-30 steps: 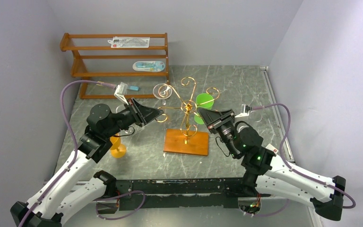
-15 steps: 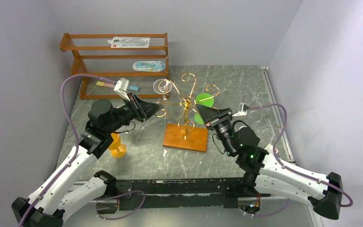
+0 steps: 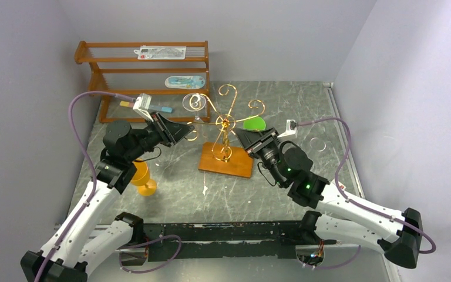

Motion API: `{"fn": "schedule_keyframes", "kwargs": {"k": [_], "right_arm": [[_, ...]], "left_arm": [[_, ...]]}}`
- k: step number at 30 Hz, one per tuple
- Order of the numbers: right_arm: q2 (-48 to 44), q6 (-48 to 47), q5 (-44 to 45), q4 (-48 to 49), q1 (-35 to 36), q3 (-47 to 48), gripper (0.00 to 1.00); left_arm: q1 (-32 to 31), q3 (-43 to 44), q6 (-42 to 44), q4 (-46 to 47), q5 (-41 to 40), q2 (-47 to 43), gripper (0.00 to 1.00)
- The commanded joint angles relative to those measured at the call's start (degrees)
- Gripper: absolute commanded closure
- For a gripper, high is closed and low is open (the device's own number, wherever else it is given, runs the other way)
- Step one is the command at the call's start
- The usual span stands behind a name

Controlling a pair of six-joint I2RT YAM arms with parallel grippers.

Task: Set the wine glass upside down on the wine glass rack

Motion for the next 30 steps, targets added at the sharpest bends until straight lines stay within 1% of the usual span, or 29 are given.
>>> {"fn": "schedule_keyframes", "kwargs": {"k": [1,4,7,8,14,18,20,23,27,30], "right_arm": [[1.0,-5.8,-1.8,-14.5,-0.6,3.0,0.76],[1.7,-4.0,-0.7,-18.8,-1.3,6.2,0.7],[2.8,-2.4,-0.3,-23.7,-2.4,9.5,0.57],[3.1,-2.3,-0.5,-24.4,-2.8,10.2,0.53],[2.1,-3.3,-1.4,-26.9,-6.0,13.9,0.38],[0.2,-5.4,0.0,-28.7,-7.4,15.8,0.3],[-0.8,-6.7,1.4,-30.0,-7.6,16.4,0.28],[-2.4,-9.5,4.4,-32.3,-7.7,17.1,0.27],[-4.6,-13.1,11.8,-35.3,-7.7,16.1,0.29],[-6.2,-14.1,16.4,-38.3,-7.7,15.8,0.29]], "left_arm": [[2.2,1.5,5.5,5.6,-3.6,0.9,0.93],[2.2,3.7,6.0,2.2,-4.7,1.5,0.93],[2.2,6.3,6.4,-1.3,-5.7,2.5,0.95],[2.2,7.0,6.5,-3.1,-5.7,3.2,0.95],[2.3,12.3,8.2,-10.4,-6.5,5.9,0.95],[2.2,12.4,8.7,-10.7,-6.2,5.8,0.95],[2.2,11.7,8.5,-10.5,-6.1,5.6,0.91],[2.2,10.7,8.2,-10.1,-5.8,5.1,0.79],[2.2,9.9,8.5,-11.1,-6.4,4.1,0.7],[2.2,9.4,8.7,-11.9,-7.0,3.2,0.63]]}}
